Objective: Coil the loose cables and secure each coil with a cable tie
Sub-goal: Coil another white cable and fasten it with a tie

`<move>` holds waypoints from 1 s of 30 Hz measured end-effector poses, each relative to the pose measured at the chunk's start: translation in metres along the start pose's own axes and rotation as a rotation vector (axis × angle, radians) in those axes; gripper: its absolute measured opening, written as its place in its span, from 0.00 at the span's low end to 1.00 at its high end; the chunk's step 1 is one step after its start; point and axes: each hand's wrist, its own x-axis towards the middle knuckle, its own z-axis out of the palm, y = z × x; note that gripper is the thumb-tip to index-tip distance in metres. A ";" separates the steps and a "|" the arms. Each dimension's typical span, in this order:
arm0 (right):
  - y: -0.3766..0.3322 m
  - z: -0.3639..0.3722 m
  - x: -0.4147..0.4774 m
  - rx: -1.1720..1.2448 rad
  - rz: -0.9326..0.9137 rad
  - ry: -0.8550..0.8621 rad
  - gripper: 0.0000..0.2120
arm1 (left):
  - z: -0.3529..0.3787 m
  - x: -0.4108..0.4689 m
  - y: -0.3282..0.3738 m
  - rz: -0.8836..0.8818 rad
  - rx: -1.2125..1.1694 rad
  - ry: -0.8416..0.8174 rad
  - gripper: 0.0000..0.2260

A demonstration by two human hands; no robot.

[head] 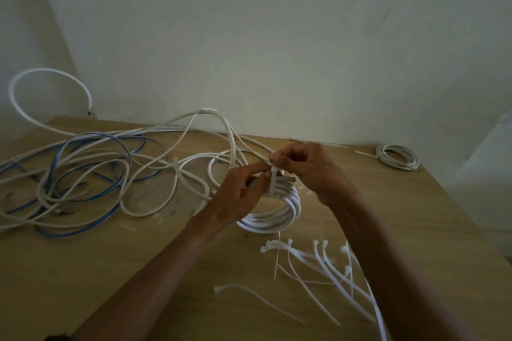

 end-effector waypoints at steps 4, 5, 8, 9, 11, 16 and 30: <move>0.005 0.004 0.000 0.058 0.045 0.055 0.03 | 0.002 0.002 -0.012 0.081 0.096 -0.008 0.09; 0.006 0.004 0.000 0.062 0.062 0.065 0.03 | 0.003 0.002 -0.014 0.084 0.105 -0.014 0.09; 0.006 0.005 0.001 0.095 0.060 0.109 0.04 | 0.004 0.004 -0.014 0.085 0.092 0.000 0.11; 0.005 0.005 0.001 0.099 0.050 0.125 0.04 | 0.004 0.004 -0.013 0.088 0.093 0.006 0.12; 0.004 0.008 0.000 0.084 0.033 0.155 0.04 | 0.004 0.004 -0.012 0.095 0.085 -0.007 0.13; 0.007 0.014 -0.001 0.016 -0.053 0.251 0.03 | 0.006 0.003 -0.019 0.057 0.060 -0.040 0.13; -0.001 0.020 -0.007 -0.250 -0.317 0.425 0.01 | 0.015 0.014 -0.026 -0.169 -0.026 -0.028 0.22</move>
